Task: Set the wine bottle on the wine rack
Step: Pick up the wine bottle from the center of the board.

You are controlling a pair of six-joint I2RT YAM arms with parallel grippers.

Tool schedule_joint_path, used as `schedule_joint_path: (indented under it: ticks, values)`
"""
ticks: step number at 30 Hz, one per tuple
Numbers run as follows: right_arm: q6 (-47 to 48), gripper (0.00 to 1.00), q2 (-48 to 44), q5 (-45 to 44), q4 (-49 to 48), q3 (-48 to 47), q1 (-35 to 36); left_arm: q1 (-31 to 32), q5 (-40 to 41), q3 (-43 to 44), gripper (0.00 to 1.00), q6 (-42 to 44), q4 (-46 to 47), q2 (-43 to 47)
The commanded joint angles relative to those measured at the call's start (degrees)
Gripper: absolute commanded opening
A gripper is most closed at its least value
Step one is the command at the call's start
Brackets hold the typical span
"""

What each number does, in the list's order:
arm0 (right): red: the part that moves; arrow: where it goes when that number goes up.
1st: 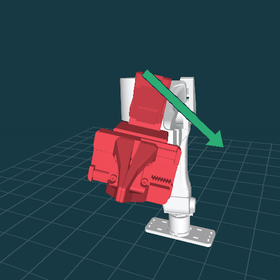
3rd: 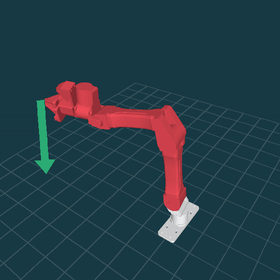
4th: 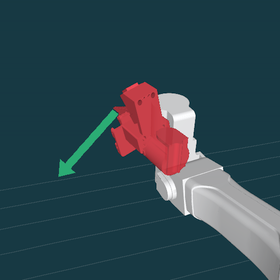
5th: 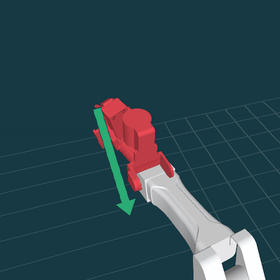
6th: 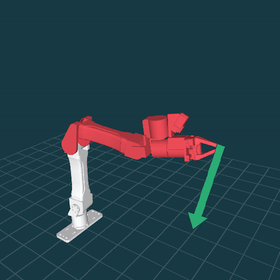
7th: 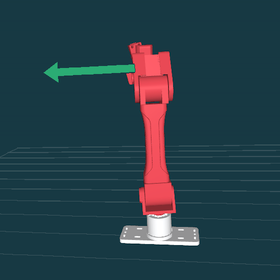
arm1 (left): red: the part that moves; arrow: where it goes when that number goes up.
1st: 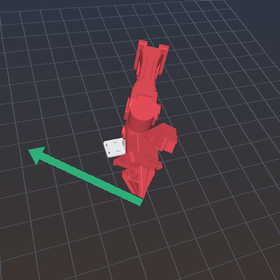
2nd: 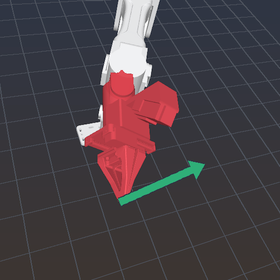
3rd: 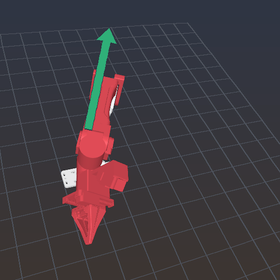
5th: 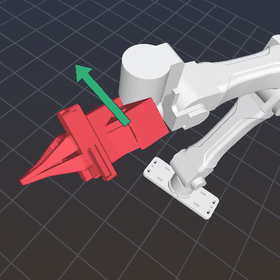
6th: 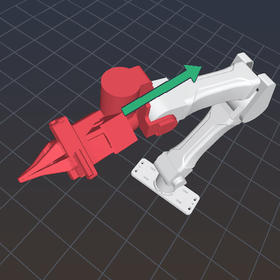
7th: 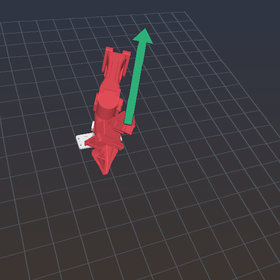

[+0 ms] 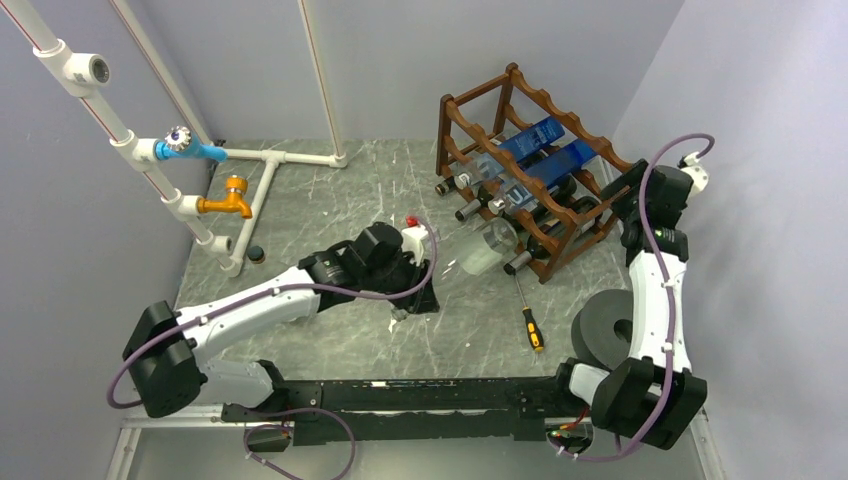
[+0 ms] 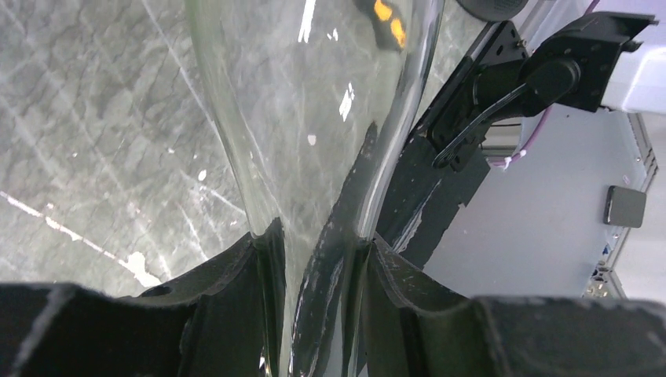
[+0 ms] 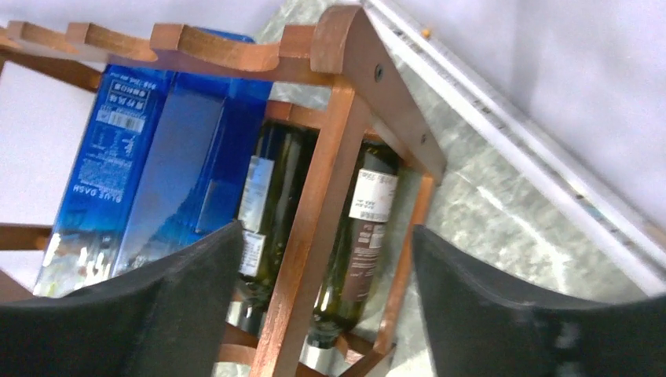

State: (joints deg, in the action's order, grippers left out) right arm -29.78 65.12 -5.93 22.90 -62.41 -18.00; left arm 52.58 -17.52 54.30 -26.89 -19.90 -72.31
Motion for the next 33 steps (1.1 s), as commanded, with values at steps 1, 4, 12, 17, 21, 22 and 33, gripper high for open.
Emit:
schedule_joint_path:
  ticks: [1,4,12,17,21,22,33]
  values:
    - [-3.64,0.67,-1.63,9.45,-8.18,5.02,-0.62,0.05,-4.24,8.11,0.0,0.08,15.86,-1.55]
    - [-2.39,0.56,-1.24,12.78,-10.24,6.74,-0.69,0.03,-4.46,9.6,0.0,-0.79,17.38,-3.88]
    - [0.37,0.38,-2.12,17.04,-12.75,9.69,-0.62,1.02,-5.73,13.87,0.0,-1.05,19.01,-8.87]
    - [1.52,0.09,-1.73,20.39,-12.03,8.89,-0.53,1.51,-6.32,16.25,0.0,-2.02,19.2,-11.9]
    - [1.57,0.0,-2.18,21.86,-11.88,9.3,-0.55,1.76,-6.54,18.36,0.0,-2.25,19.11,-13.82]
    - [1.46,0.0,-2.37,22.43,-11.83,9.32,-0.55,1.87,-6.81,19.13,0.0,-2.48,18.78,-14.41]
    - [-11.74,0.0,-6.19,17.12,-9.6,11.23,1.69,3.23,-3.52,18.87,0.0,-4.83,20.64,-14.96]
